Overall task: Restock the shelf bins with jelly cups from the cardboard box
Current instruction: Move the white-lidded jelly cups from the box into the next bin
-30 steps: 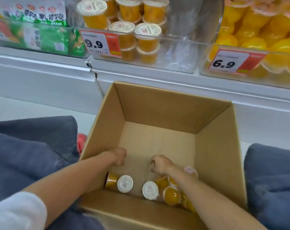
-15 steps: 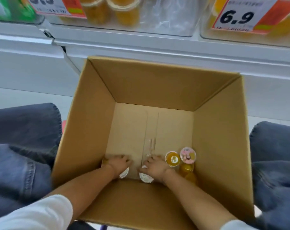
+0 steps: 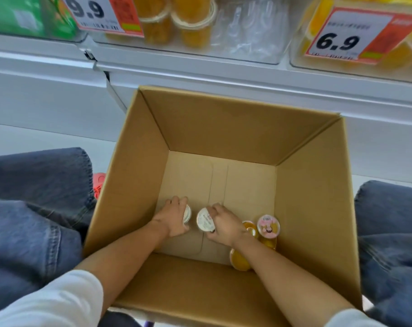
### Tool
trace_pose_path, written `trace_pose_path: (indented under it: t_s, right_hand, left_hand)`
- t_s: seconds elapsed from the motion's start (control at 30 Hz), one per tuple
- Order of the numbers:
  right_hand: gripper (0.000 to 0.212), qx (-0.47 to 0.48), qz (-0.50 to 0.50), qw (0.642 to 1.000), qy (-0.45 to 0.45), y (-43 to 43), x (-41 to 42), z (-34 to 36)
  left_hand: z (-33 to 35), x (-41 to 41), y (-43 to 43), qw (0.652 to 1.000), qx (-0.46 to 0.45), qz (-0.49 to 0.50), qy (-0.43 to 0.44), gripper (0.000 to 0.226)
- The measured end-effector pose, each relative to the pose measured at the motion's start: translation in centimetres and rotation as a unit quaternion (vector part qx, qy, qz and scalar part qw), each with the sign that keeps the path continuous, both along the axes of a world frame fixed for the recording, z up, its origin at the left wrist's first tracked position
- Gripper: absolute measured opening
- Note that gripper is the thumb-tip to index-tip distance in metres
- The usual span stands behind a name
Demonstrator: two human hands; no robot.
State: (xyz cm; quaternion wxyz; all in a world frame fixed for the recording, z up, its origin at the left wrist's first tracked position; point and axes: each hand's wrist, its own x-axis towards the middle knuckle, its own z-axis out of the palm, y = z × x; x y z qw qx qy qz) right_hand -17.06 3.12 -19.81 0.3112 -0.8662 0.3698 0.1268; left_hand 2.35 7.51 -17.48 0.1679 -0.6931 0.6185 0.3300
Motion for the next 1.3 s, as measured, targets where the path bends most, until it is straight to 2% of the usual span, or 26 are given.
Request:
trace_pose_path:
  t_s: [0.1, 0.17, 0.27, 0.37, 0.43, 0.57, 0.67, 0.73, 0.8, 0.93, 1.13, 1.3]
  right_hand:
    - [0.077, -0.039, -0.099, 0.993, -0.045, -2.0, 0.8, 2.8]
    - [0.068, -0.081, -0.141, 0.982, -0.094, -3.3, 1.3, 5.2]
    - [0.054, -0.151, -0.17, 0.96, -0.163, -5.0, 2.0, 9.6]
    - [0.051, -0.215, -0.173, 0.93, -0.244, -6.5, 2.7, 15.2]
    - [0.05, -0.237, -0.174, 0.913, -0.283, -7.5, 3.4, 19.7]
    - [0.046, -0.276, -0.195, 0.863, -0.376, -10.3, 5.6, 28.7]
    - [0.042, -0.299, -0.211, 0.822, -0.437, -13.1, 7.8, 33.5]
    - [0.043, -0.31, -0.214, 0.81, -0.449, -14.8, 9.2, 35.5]
    - [0.043, -0.308, -0.215, 0.815, -0.441, -16.4, 10.4, 36.5]
    - [0.038, -0.265, -0.225, 0.854, -0.387, -18.8, 11.7, 36.1]
    - [0.05, -0.292, -0.227, 0.893, -0.257, -19.3, 13.0, 36.0]
    - [0.059, -0.236, -0.24, 0.921, -0.198, -19.7, 13.4, 36.7]
  left_hand:
    - [3.2, -0.1, -2.6, 0.994, -0.061, 0.074, 0.05, 0.071]
    - [5.9, 0.0, -4.1, 0.989, -0.094, 0.088, 0.067, 0.068]
    - [10.5, 0.8, -5.9, 0.98, -0.15, 0.104, 0.075, 0.078]
    - [16.6, 2.1, -6.9, 0.964, -0.236, 0.089, 0.081, 0.085]
    - [21.4, 3.1, -7.4, 0.936, -0.333, 0.08, 0.079, 0.086]
    - [30.4, 4.9, -9.8, 0.853, -0.511, 0.089, 0.059, 0.062]
    - [35.4, 6.3, -12.8, 0.798, -0.593, 0.095, 0.046, 0.057]
    - [37.4, 7.0, -14.8, 0.779, -0.618, 0.098, 0.034, 0.054]
    - [38.1, 7.5, -16.6, 0.773, -0.627, 0.094, -0.014, 0.051]
    - [36.2, 8.8, -18.9, 0.814, -0.564, 0.067, -0.122, 0.054]
    - [34.0, 10.2, -19.4, 0.84, -0.523, 0.07, -0.125, 0.051]
    - [34.2, 10.1, -19.3, 0.853, -0.504, 0.075, -0.11, 0.054]
